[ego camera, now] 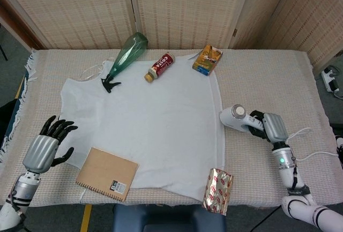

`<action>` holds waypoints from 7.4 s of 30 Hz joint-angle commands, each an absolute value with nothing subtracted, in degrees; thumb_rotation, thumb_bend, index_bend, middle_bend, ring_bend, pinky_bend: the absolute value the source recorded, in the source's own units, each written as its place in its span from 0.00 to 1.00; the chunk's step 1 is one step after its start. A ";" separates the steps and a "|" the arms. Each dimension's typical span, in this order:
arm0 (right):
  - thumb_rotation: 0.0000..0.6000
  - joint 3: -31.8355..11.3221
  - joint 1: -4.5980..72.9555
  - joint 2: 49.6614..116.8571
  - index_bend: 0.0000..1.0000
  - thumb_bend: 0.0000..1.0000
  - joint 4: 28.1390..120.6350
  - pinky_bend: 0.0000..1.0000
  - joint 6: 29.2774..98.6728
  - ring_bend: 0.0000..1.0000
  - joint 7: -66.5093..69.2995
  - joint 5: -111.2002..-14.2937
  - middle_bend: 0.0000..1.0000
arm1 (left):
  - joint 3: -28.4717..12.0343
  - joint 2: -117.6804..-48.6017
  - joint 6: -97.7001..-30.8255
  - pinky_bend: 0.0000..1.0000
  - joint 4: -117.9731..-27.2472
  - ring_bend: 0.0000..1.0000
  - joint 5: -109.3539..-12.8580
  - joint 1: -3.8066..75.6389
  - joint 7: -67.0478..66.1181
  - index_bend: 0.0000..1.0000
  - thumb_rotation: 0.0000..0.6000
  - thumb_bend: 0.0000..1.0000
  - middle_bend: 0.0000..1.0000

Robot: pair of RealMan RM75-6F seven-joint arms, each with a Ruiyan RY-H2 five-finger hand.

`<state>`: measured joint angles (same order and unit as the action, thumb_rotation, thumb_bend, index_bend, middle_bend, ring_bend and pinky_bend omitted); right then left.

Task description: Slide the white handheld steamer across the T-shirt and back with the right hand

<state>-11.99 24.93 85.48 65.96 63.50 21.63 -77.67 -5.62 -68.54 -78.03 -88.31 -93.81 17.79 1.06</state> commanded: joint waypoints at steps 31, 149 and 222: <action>1.00 -15.64 45.48 94.85 0.85 0.94 69.76 0.95 45.91 0.82 -0.01 -63.45 0.86 | -7.21 -85.40 -40.04 0.00 -81.94 0.02 -65.31 44.18 -15.78 0.18 0.70 0.47 0.13; 1.00 -5.74 38.26 92.34 0.83 0.94 68.42 0.95 55.21 0.82 2.04 -76.33 0.86 | -1.19 -85.27 -45.88 0.00 -86.76 0.00 -58.87 46.81 -23.21 0.16 0.69 0.46 0.10; 1.00 -12.00 30.23 90.06 0.36 0.30 52.84 0.67 53.30 0.50 7.92 -67.22 0.55 | -3.69 -78.84 -62.05 0.00 -90.82 0.00 -68.73 37.24 -11.32 0.17 0.69 0.37 0.10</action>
<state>-12.35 30.63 90.01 53.01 54.11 7.23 -67.63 -3.56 -79.36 -61.40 -90.62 -68.22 37.86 -11.91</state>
